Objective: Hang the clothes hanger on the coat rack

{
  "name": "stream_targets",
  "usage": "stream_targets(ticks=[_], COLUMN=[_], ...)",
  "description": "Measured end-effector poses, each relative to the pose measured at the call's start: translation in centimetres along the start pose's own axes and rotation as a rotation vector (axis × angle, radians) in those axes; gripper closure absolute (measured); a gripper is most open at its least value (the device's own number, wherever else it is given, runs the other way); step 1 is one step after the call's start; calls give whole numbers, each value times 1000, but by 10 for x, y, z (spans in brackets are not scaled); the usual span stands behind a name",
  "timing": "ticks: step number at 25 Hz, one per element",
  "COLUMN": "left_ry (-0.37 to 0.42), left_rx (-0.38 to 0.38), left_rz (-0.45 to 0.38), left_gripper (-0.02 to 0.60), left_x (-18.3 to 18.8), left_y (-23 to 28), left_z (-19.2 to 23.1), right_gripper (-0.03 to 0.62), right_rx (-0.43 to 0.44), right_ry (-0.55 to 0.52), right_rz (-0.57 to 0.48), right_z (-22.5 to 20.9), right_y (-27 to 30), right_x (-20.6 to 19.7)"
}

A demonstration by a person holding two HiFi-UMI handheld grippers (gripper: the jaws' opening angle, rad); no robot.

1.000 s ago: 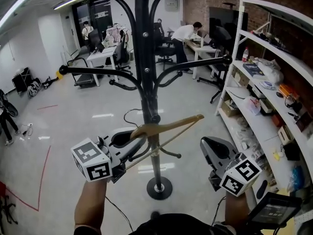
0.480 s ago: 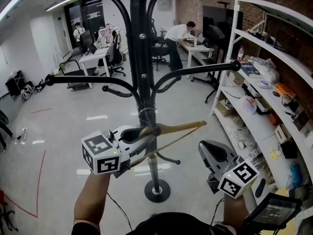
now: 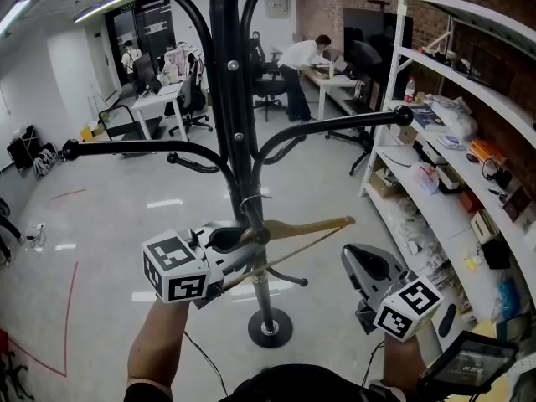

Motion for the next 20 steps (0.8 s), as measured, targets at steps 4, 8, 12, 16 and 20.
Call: stream_targets(ticks=[4, 8, 12, 16, 20], left_ry=[-4, -15, -12, -14, -10], left_rx=[0, -2, 8, 13, 16], left_rz=[-2, -12, -21, -25, -32], left_gripper=[529, 529, 529, 529, 529], left_x=[-1, -2, -3, -4, -4], left_y=[0, -2, -3, -5, -6], left_z=[2, 3, 4, 4, 3], right_gripper=[588, 588, 588, 588, 588], right_rx=[2, 7, 12, 16, 24], right_ry=[11, 14, 17, 21, 18], right_rz=[6, 8, 14, 19, 18], right_z=[-2, -4, -4, -4, -2], right_y=[3, 5, 5, 4, 4], right_x=[-3, -3, -5, -8, -6])
Point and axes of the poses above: the fingertips, and each gripper's own axes: y forward along the fingers, z to its left, x out of its top, the point moved 2 cm from there along -y, backward along the fingers, and after that the axes turned 3 degrees about y, right-handed, at the moved point
